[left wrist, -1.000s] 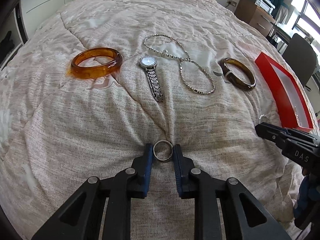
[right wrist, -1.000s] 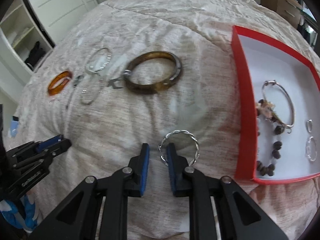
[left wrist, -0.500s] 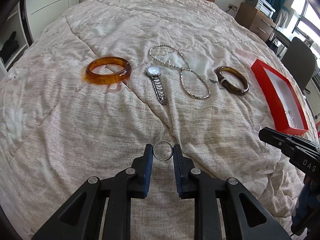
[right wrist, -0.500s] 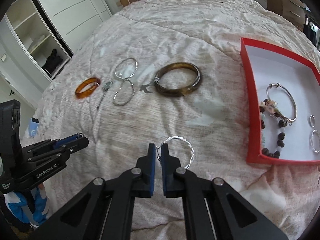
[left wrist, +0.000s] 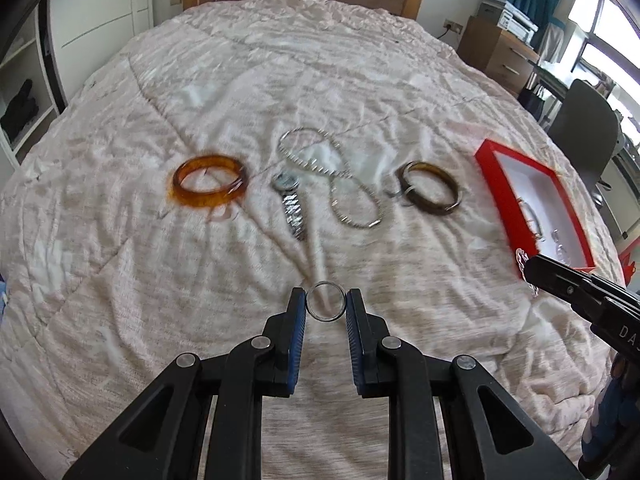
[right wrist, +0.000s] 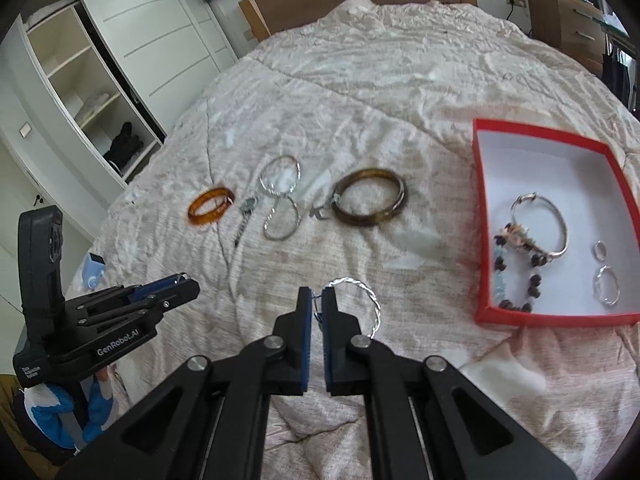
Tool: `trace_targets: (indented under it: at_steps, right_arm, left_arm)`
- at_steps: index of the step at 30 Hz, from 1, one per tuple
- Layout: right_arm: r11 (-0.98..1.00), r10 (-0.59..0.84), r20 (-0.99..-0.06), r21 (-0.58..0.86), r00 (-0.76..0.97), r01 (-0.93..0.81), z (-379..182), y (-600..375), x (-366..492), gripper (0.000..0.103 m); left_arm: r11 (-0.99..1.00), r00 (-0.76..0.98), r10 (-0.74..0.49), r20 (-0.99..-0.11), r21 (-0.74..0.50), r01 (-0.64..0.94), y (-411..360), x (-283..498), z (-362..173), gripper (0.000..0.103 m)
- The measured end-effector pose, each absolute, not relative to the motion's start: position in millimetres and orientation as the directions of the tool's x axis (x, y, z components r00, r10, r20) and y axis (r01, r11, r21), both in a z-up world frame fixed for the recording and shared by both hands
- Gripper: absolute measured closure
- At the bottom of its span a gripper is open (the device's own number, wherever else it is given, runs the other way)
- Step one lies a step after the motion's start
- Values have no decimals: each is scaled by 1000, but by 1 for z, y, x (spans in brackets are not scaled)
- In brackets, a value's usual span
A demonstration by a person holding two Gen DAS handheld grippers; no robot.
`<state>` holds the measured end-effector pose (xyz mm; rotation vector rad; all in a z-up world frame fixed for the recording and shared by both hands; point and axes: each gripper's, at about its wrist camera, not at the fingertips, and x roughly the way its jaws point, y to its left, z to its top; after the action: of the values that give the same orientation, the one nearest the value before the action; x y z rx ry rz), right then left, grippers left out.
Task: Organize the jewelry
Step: 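Carry both silver rings in both tools into the red box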
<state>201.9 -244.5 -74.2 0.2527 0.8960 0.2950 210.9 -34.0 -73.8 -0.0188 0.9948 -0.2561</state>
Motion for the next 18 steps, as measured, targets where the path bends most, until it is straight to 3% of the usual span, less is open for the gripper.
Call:
trace_targets:
  at_steps: [18]
  right_arm:
    - [955,211,-705,296,677,10,-60,-380,205,99]
  left_arm:
    - [897,486,-380,-787,-186,400,-190,249,-38,83]
